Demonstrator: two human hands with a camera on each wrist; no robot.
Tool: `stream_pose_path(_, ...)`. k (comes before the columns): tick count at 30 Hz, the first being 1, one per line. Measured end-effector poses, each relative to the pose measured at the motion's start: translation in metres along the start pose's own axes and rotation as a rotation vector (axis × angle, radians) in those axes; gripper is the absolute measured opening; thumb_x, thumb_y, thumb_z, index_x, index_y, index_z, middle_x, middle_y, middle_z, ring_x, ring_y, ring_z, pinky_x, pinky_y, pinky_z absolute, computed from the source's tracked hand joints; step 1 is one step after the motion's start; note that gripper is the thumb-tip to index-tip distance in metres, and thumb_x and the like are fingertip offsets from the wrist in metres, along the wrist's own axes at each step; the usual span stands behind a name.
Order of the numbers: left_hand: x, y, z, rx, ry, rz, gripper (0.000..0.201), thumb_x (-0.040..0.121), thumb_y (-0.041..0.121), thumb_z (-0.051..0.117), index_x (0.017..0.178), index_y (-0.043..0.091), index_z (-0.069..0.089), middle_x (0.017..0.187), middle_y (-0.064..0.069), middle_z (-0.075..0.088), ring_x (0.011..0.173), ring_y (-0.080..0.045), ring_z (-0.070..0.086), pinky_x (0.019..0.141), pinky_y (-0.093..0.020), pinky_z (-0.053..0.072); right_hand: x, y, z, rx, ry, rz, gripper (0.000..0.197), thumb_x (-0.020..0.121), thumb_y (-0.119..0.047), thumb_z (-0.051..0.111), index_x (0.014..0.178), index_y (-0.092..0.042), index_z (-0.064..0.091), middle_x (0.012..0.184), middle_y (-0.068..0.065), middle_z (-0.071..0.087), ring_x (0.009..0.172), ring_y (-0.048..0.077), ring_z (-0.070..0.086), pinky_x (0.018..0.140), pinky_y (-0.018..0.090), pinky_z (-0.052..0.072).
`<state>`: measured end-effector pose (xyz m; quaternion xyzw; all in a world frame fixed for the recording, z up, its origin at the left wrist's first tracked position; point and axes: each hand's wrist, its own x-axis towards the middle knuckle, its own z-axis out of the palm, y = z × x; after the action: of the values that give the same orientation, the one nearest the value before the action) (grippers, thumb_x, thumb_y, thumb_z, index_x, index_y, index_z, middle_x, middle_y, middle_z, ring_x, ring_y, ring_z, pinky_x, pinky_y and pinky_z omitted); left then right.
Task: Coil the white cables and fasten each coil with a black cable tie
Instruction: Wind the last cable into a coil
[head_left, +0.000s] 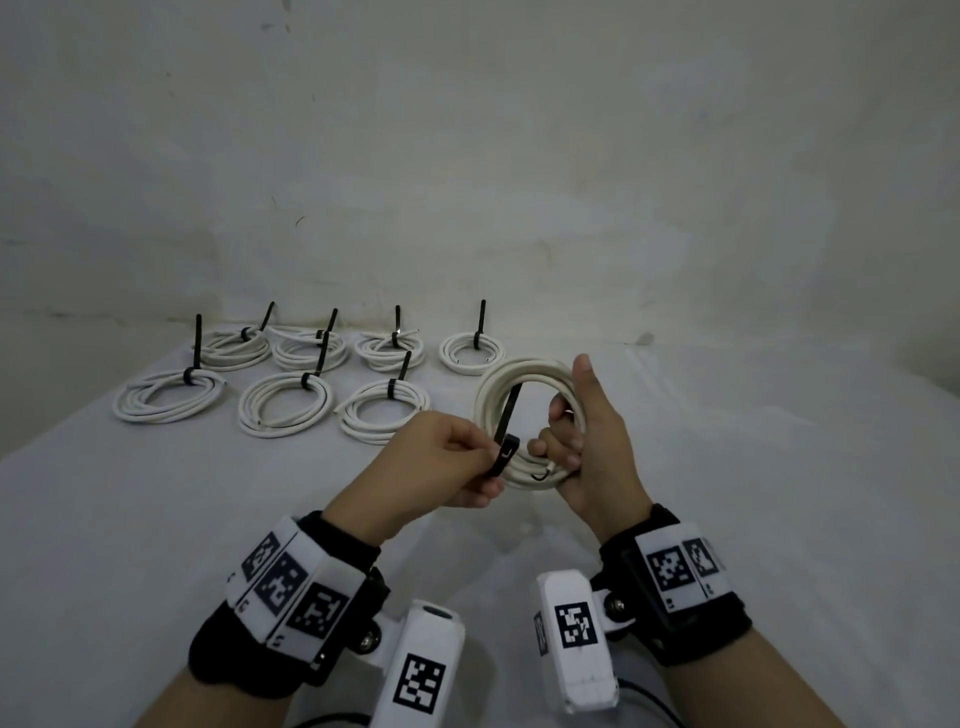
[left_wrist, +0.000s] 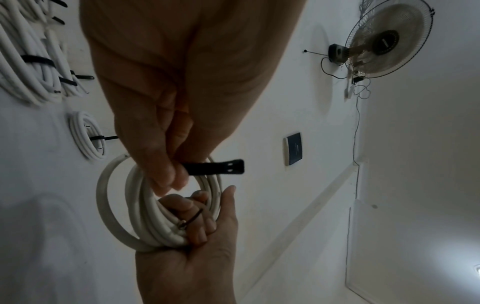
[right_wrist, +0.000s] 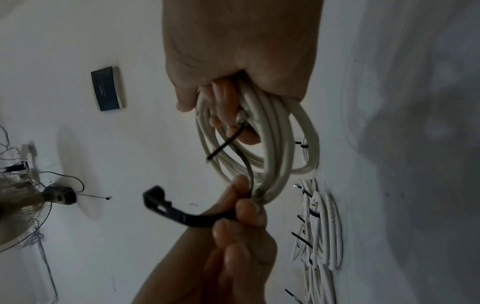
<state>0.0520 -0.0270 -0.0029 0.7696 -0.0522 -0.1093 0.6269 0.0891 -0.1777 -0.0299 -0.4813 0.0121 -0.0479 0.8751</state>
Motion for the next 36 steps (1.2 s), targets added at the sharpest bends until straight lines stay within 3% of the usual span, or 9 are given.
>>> stream_pose_path(7, -0.002, 0.003, -0.007, 0.057, -0.035, -0.007, 0.027, 0.089, -0.009, 0.043, 0.085, -0.002, 0.069, 0.062, -0.008, 0.065, 0.054, -0.007, 0.062, 0.057, -0.017, 0.052, 0.001, -0.002, -0.002, 0.016, -0.007, 0.019, 0.054, 0.090, -0.051, 0.050, 0.059, -0.008, 0.047, 0.033, -0.004, 0.022, 0.026, 0.009, 0.020, 0.044, 0.024, 0.037)
stream_pose_path(11, -0.007, 0.001, -0.014, 0.165, -0.156, 0.043, 0.013, 0.082, -0.004, 0.063, 0.091, 0.002, 0.070, 0.078, -0.010, 0.074, 0.075, -0.012, 0.071, 0.070, -0.019, 0.055, 0.001, -0.002, -0.002, 0.015, 0.013, 0.017, 0.054, 0.091, -0.051, 0.049, 0.059, -0.008, 0.047, 0.033, -0.004, 0.023, 0.026, 0.009, 0.020, 0.043, 0.024, 0.037)
stream_pose_path(14, -0.009, 0.001, -0.012, 0.177, -0.166, 0.122, 0.007, 0.081, 0.005, 0.071, 0.087, 0.004, 0.068, 0.074, -0.009, 0.073, 0.074, -0.014, 0.070, 0.070, -0.019, 0.055, -0.002, -0.004, 0.000, 0.005, 0.019, 0.029, 0.053, 0.091, -0.051, 0.050, 0.058, -0.009, 0.047, 0.036, -0.003, 0.025, 0.026, 0.008, 0.021, 0.040, 0.022, 0.033)
stream_pose_path(16, -0.008, 0.002, -0.009, 0.158, -0.140, 0.184, 0.006, 0.082, 0.007, 0.070, 0.084, 0.005, 0.065, 0.070, -0.009, 0.072, 0.071, -0.016, 0.071, 0.067, -0.020, 0.055, -0.003, -0.005, 0.000, -0.001, 0.027, 0.028, 0.052, 0.092, -0.048, 0.051, 0.057, -0.010, 0.048, 0.040, -0.001, 0.028, 0.026, 0.007, 0.022, 0.033, 0.018, 0.031)
stream_pose_path(22, 0.000, 0.008, -0.004, 0.120, -0.047, 0.309, 0.009, 0.089, 0.010, 0.062, 0.080, 0.007, 0.058, 0.075, -0.015, 0.072, 0.064, -0.020, 0.071, 0.060, -0.021, 0.055, 0.000, -0.001, -0.001, -0.011, 0.008, 0.027, 0.053, 0.089, -0.053, 0.052, 0.059, -0.009, 0.047, 0.034, -0.004, 0.025, 0.028, 0.009, 0.022, 0.042, 0.022, 0.037)
stream_pose_path(26, 0.011, 0.008, -0.004, 0.177, 0.067, 0.412, 0.015, 0.085, 0.007, 0.067, 0.073, 0.006, 0.059, 0.061, -0.003, 0.067, 0.052, -0.015, 0.065, 0.051, -0.019, 0.049, -0.002, -0.002, 0.000, -0.002, -0.032, 0.036, 0.052, 0.073, -0.058, 0.057, 0.059, -0.009, 0.047, 0.034, -0.004, 0.024, 0.028, 0.009, 0.022, 0.043, 0.023, 0.038)
stream_pose_path(29, 0.019, 0.007, -0.006, 0.386, 0.170, 0.533, 0.017, 0.072, 0.016, 0.080, 0.065, 0.020, 0.065, 0.073, 0.005, 0.055, 0.054, -0.001, 0.051, 0.055, -0.011, 0.039, -0.003, -0.002, 0.001, 0.022, -0.047, 0.064, 0.053, 0.081, -0.056, 0.055, 0.059, -0.009, 0.047, 0.034, -0.004, 0.024, 0.028, 0.009, 0.022, 0.041, 0.022, 0.039)
stream_pose_path(31, 0.024, 0.007, -0.007, 0.470, 0.233, 0.615, 0.017, 0.066, 0.020, 0.083, 0.066, 0.026, 0.067, 0.081, 0.002, 0.045, 0.059, 0.001, 0.043, 0.058, -0.009, 0.035, -0.005, -0.002, 0.003, 0.037, -0.056, 0.081, 0.053, 0.084, -0.055, 0.053, 0.058, -0.009, 0.048, 0.034, -0.004, 0.024, 0.027, 0.009, 0.022, 0.041, 0.022, 0.039)
stream_pose_path(36, 0.034, 0.004, -0.013, 0.402, 0.405, 0.769, 0.016, 0.065, 0.020, 0.084, 0.074, 0.020, 0.071, 0.086, 0.000, 0.044, 0.074, -0.001, 0.043, 0.069, -0.006, 0.034, -0.010, -0.005, 0.009, 0.070, -0.126, 0.133, 0.052, 0.073, -0.057, 0.056, 0.057, -0.008, 0.047, 0.032, -0.005, 0.021, 0.026, 0.007, 0.021, 0.040, 0.020, 0.038)
